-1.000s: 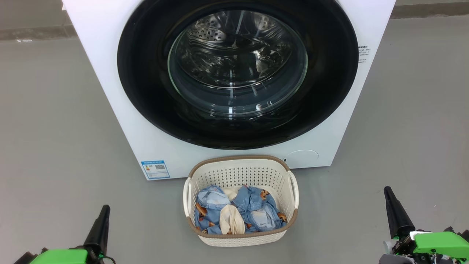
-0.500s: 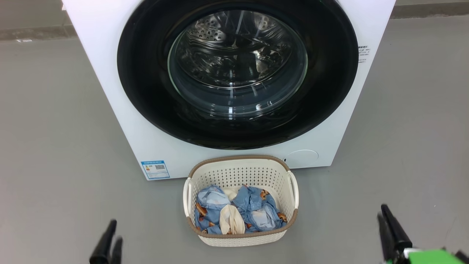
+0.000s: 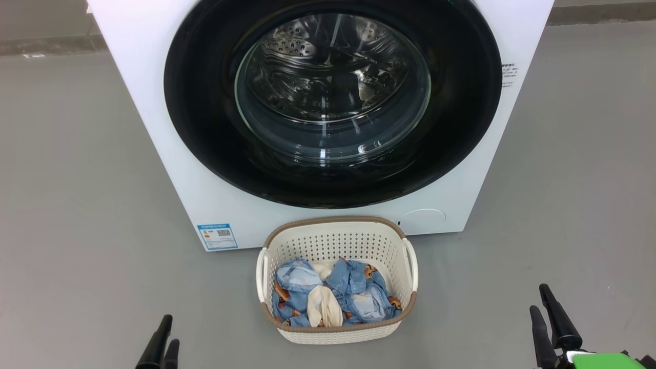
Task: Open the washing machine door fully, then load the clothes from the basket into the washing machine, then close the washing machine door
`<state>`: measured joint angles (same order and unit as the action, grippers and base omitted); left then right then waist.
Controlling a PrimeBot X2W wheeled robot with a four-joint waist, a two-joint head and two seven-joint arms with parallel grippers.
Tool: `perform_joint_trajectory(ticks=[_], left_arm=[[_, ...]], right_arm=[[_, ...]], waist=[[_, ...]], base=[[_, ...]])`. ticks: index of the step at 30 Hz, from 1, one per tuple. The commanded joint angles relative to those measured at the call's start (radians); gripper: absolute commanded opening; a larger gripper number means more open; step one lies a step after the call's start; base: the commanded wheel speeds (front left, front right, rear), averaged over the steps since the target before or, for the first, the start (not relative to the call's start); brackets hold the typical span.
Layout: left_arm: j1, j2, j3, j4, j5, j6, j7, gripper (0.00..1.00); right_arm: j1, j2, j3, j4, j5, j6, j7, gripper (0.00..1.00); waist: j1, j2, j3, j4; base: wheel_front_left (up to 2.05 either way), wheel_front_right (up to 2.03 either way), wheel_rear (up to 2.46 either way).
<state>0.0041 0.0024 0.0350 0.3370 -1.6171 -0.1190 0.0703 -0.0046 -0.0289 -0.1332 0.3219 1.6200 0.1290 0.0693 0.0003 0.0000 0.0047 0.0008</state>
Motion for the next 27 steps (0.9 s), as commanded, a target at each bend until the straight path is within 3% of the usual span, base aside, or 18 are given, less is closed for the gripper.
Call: perform_joint_trajectory(ticks=[1,13,27], left_arm=[[-0.029,0.015,0.0,-0.033,0.019,-0.004,-0.009,1.0],[-0.036,0.018,-0.019,-0.047,0.104,-0.005,-0.044,1.0],[-0.044,0.023,-0.036,-0.063,0.294,-0.006,-0.085,1.0]], right_arm=[[-0.014,-0.007,0.008,-0.034,-0.015,0.0,-0.008,1.0],[-0.009,-0.018,0.017,-0.076,-0.092,0.001,-0.044,1.0],[-0.014,-0.043,0.039,-0.133,-0.273,0.001,-0.085,1.0]], waist=[[-0.0002,0.0,0.0,0.0],[-0.0002,0.0,-0.004,-0.001],[-0.0002,0.0,-0.008,-0.003]], base=[[0.0,0.0,0.0],[0.0,0.0,0.0],[0.0,0.0,0.0]])
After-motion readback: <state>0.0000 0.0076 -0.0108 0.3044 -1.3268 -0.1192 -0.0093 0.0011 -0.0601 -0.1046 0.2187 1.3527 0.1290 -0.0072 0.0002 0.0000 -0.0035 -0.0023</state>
